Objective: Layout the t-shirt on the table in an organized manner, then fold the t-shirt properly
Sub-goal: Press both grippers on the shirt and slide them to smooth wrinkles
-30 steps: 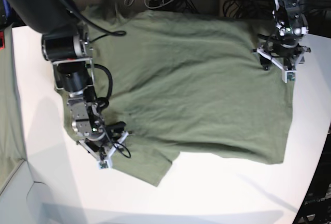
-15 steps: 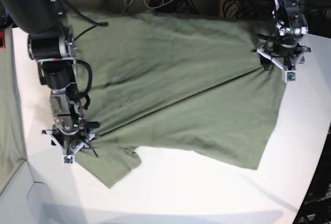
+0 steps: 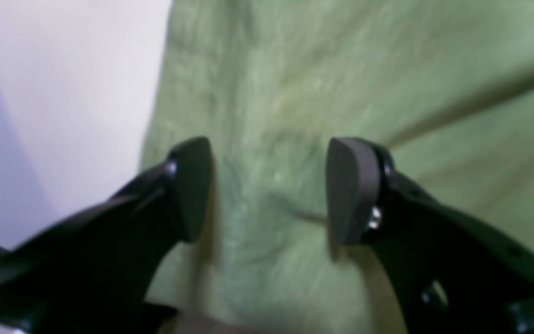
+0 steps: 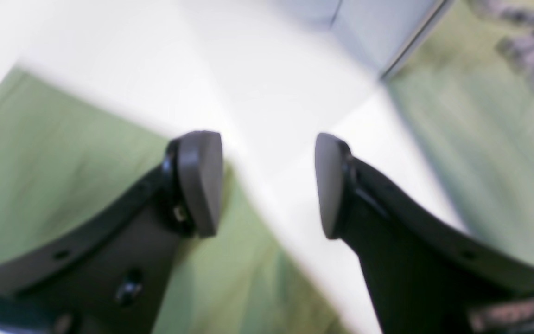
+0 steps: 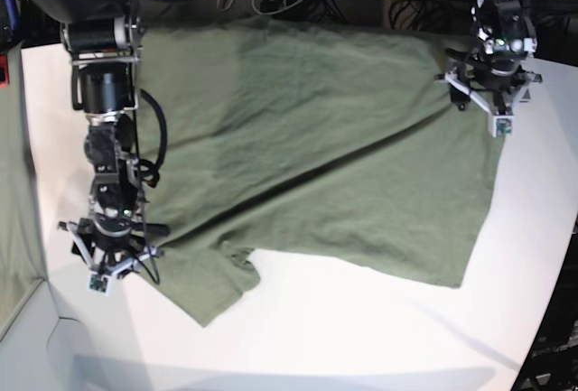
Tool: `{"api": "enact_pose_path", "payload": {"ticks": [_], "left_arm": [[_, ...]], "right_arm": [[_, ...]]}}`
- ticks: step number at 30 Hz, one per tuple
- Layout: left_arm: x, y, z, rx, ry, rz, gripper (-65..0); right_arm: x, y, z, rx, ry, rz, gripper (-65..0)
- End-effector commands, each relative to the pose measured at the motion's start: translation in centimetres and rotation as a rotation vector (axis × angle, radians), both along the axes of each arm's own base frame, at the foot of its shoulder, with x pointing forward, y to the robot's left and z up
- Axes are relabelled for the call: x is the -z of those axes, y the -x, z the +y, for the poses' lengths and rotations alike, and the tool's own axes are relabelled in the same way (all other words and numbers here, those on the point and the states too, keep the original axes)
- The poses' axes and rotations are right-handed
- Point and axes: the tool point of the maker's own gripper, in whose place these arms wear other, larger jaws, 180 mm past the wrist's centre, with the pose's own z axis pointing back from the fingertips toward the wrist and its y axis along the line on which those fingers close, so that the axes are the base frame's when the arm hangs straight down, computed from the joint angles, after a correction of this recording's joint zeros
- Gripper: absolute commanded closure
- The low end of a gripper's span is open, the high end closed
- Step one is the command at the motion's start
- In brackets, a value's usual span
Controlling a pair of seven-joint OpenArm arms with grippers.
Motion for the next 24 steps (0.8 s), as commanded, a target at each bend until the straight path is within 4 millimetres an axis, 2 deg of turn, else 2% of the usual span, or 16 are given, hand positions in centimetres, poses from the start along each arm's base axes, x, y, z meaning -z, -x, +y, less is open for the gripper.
{"api": "enact_pose_path", "payload": {"ticks": [1, 6, 10, 13, 19, 22, 24], "left_arm": [[-2.4, -1.6, 0.0, 0.013, -0.019, -0.088, -38.4], [-6.5, -3.2, -1.2, 0.031, -0.032, -0.208, -38.6], [-8.1, -5.8, -1.4, 0.031, -0.025, -0.271, -38.6], [-7.2, -8.3, -1.0, 0.011, 0.008, -0.271, -38.6], [-3.9, -12.2, -0.5, -0.029, 0.085, -0.209, -38.5], [-2.6, -13.5, -0.6, -0.041, 0.118, -0.184, -38.5], [-2.0, -14.3, -0.7, -0.047, 0.137, -0.167, -38.5]], "right_arm": [[-2.6, -1.0, 0.0, -0.021, 0.019, -0.067, -32.5], [0.5, 1.3, 2.5, -0.152, -0.022, 0.059, -32.5], [2.7, 2.8, 2.6, -0.166, -0.026, 0.121, -32.5], [4.2, 4.2, 2.4, -0.165, -0.025, 0.158, -32.5], [7.1, 7.5, 1.2, -0.158, -0.005, 0.242, -32.5], [8.9, 9.5, 1.0, -0.157, -0.006, 0.298, -32.5], [9.3, 10.7, -0.1, -0.145, 0.006, 0.347, -32.5]]}}
